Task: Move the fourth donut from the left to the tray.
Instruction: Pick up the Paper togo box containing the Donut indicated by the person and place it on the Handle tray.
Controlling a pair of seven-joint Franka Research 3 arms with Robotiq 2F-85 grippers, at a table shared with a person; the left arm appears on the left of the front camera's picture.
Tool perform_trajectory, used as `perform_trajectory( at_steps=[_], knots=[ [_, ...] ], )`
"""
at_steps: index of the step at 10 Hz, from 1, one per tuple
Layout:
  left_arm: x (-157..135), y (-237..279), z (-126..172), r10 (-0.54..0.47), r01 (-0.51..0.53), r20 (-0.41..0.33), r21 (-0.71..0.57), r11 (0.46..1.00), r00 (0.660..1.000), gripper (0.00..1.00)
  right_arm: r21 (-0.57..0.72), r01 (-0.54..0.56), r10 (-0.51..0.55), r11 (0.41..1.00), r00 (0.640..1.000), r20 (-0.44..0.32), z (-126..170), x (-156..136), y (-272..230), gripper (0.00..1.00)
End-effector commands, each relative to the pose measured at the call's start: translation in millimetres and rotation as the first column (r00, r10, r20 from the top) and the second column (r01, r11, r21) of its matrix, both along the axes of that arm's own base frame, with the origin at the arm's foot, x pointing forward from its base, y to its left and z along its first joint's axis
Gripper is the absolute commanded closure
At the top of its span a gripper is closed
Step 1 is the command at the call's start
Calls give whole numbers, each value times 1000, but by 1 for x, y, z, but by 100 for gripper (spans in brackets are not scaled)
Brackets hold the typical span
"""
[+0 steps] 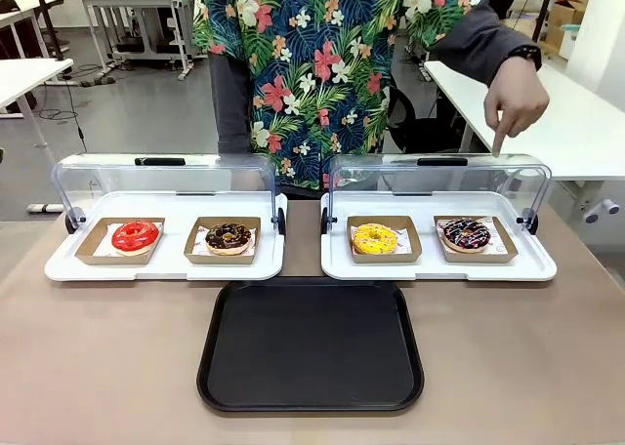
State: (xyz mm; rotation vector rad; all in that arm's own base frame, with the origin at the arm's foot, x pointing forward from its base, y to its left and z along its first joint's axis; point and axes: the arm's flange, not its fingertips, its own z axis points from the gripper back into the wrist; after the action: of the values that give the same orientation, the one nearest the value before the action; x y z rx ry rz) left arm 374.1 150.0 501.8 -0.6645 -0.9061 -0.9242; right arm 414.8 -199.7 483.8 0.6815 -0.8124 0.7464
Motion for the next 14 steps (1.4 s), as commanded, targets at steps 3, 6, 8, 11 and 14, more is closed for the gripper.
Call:
perform_trajectory(
  at_steps=[3, 6, 8, 11, 14],
  knots=[
    [1, 0, 4, 2, -2, -7, -12, 1000, 1000, 0, 18, -8, 7, 1000, 999, 36, 0, 3, 1, 0],
    [1, 0, 4, 2, -2, -7, -12, 1000, 1000, 0, 18, -8, 7, 1000, 999, 36, 0, 3, 1, 0],
    [1, 0, 4, 2, -2, -7, -12, 1000, 1000, 0, 18, -8, 7, 1000, 999, 36, 0, 3, 1, 0],
    [1, 0, 4, 2, -2, -7, -12, 1000, 1000, 0, 18, -8, 7, 1000, 999, 36, 0, 3, 1, 0],
    [1, 0, 4, 2, -2, -7, -12, 1000, 1000, 0, 18, -8, 7, 1000, 999, 36, 0, 3, 1, 0]
  ],
)
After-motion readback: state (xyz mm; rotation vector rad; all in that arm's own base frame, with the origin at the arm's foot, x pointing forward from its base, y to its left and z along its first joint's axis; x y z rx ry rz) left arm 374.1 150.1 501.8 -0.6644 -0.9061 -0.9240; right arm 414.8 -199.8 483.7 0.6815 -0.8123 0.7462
